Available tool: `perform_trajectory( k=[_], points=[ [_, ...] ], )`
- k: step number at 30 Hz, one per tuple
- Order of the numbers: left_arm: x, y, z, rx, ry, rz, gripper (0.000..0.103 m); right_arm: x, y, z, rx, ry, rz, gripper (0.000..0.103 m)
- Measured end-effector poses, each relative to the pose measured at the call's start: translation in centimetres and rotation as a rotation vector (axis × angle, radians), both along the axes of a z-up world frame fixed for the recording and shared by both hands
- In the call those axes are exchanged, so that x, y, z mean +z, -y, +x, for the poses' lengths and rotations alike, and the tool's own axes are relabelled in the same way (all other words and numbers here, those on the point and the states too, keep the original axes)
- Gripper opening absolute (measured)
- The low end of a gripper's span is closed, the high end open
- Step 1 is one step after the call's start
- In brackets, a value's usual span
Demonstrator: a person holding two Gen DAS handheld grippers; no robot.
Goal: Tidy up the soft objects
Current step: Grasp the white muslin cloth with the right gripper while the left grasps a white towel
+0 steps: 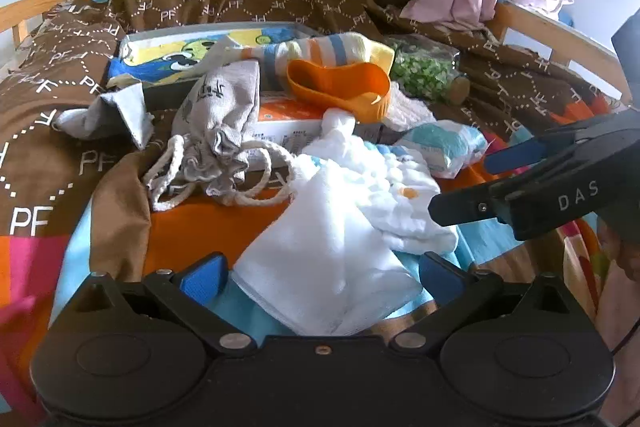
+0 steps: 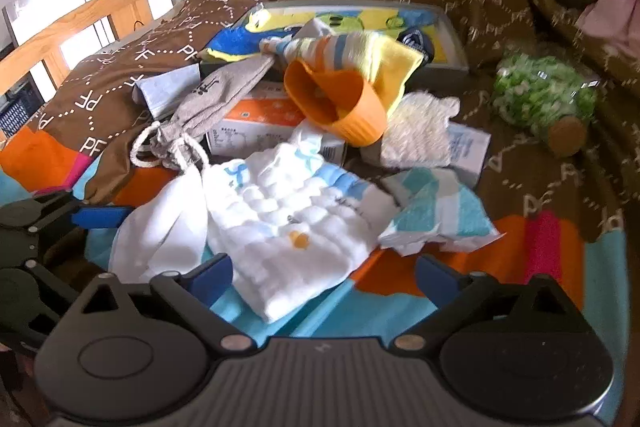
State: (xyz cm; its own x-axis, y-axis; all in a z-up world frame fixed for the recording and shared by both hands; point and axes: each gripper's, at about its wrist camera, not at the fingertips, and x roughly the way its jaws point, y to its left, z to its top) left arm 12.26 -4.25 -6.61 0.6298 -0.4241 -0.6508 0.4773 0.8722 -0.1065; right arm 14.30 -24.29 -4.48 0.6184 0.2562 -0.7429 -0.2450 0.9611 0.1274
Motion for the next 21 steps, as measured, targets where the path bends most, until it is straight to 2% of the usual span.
perform_trajectory(
  k=[5, 8, 13, 15, 21],
  points=[
    [0.1, -0.6, 0.6, 0.000, -0.033, -0.020, 0.093, -0.9, 0.1, 1.0, 0.007, -0.062, 0.081, 0.092],
    [0.2, -1.0, 0.8, 0.006, -0.042, -0.029, 0.083, -1.4, -0.1, 1.4, 0.016, -0.080, 0.111, 0.087],
    [0.2, -1.5, 1.2, 0.015, -0.048, -0.047, 0.065, -1.8, -0.8, 2.1, 0.037, -0.073, 0.112, 0.082],
    [0.3, -1.6, 1.2, 0.021, -0.049, -0.051, 0.055, -2.0, -1.0, 2.4, 0.046, -0.072, 0.110, 0.082],
    [0.4, -1.5, 1.0, 0.025, -0.052, -0.050, 0.042, -2.4, -1.7, 3.3, 0.071, -0.058, 0.095, 0.081]
  ],
)
